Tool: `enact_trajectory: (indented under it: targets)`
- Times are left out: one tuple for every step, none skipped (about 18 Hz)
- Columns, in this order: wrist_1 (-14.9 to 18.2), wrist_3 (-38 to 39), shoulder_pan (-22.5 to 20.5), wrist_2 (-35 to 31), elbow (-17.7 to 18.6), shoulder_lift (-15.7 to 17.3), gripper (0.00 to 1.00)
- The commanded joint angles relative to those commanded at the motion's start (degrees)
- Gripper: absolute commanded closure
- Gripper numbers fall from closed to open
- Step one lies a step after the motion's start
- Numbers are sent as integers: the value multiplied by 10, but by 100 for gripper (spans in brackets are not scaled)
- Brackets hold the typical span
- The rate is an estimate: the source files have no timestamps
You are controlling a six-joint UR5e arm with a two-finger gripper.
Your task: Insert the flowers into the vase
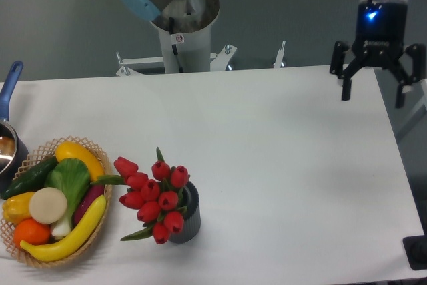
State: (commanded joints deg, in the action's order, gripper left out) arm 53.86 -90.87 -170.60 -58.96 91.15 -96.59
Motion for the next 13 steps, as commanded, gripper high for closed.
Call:
enact_trajectory:
  targets:
    - [12,-8,0,-21,-3,1,0]
    - [26,-12,0,-43,-4,4,0]
    - [46,-18,0,-54,-4,8,0]
    - [63,-42,-2,-55,-5,9,0]
    - [82,-81,-3,-59,-12,9,0]
    - [105,-110,-5,-64,-18,9,0]
    - [124,-127,-8,-73,-20,11,0]
    - [133,-139,-11,-79,-21,11,0]
    - [136,-142,-12,-85,-22,11,0]
    - [142,-142,-11,-97,-25,12,0]
    - [153,-142,-10,-114,-30,12,0]
    - [159,-142,-6,-128,-31,12,0]
    - [159,-142,-4,-132,-27,14,0]
